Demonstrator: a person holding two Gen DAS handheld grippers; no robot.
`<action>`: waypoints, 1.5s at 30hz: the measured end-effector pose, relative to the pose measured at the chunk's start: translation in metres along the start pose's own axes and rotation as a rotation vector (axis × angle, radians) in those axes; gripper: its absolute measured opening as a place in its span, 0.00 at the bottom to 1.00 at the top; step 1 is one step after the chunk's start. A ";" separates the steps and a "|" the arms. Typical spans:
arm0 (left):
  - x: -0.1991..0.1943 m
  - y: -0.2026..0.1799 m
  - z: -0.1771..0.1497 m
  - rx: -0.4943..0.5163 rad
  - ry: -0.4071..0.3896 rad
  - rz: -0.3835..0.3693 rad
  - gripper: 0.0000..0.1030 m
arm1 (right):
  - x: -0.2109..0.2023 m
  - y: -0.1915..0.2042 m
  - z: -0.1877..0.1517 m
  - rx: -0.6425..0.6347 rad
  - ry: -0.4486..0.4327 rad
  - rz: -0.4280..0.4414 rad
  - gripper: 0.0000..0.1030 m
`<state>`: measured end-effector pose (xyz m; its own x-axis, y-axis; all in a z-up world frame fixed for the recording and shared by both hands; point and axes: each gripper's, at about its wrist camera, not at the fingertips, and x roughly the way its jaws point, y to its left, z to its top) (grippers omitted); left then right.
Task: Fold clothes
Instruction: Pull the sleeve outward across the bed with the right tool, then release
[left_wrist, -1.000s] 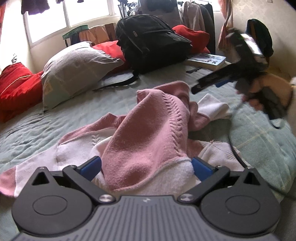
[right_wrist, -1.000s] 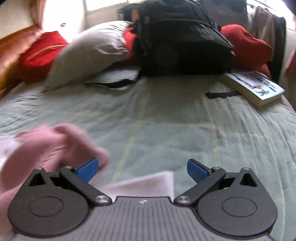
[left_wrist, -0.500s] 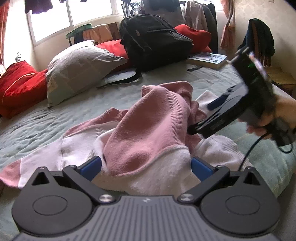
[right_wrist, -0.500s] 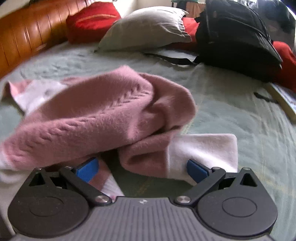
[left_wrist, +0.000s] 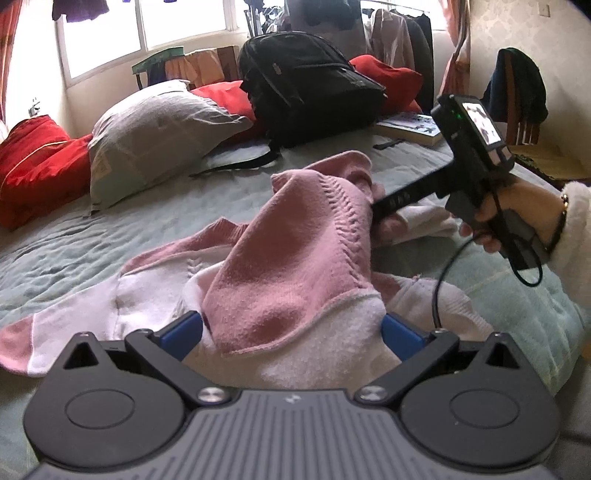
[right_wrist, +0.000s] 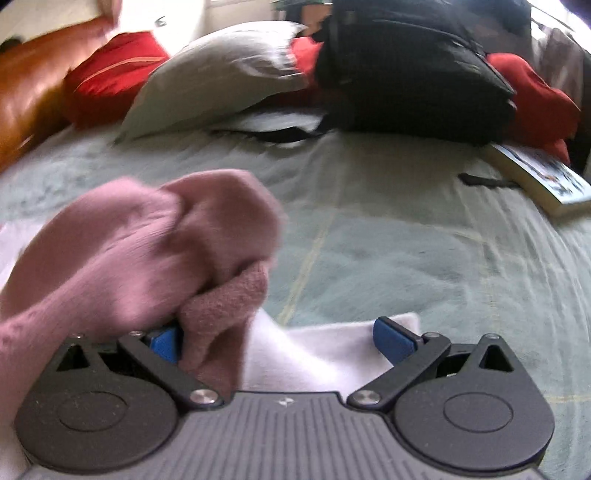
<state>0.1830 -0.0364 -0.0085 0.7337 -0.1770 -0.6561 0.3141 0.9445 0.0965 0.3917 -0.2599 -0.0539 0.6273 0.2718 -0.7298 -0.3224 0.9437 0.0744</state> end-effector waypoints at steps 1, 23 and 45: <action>0.000 0.000 0.000 -0.001 -0.001 -0.001 0.99 | 0.002 -0.004 0.003 0.011 0.001 -0.005 1.00; 0.001 -0.005 0.002 -0.002 0.006 -0.006 0.99 | -0.037 -0.028 0.001 -0.027 0.006 -0.027 1.00; 0.009 -0.015 -0.005 0.037 0.051 -0.002 0.99 | -0.035 -0.023 -0.033 -0.126 -0.016 -0.171 1.00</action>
<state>0.1818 -0.0512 -0.0195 0.7015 -0.1636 -0.6936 0.3382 0.9331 0.1220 0.3537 -0.2975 -0.0524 0.6915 0.1141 -0.7133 -0.2961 0.9454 -0.1358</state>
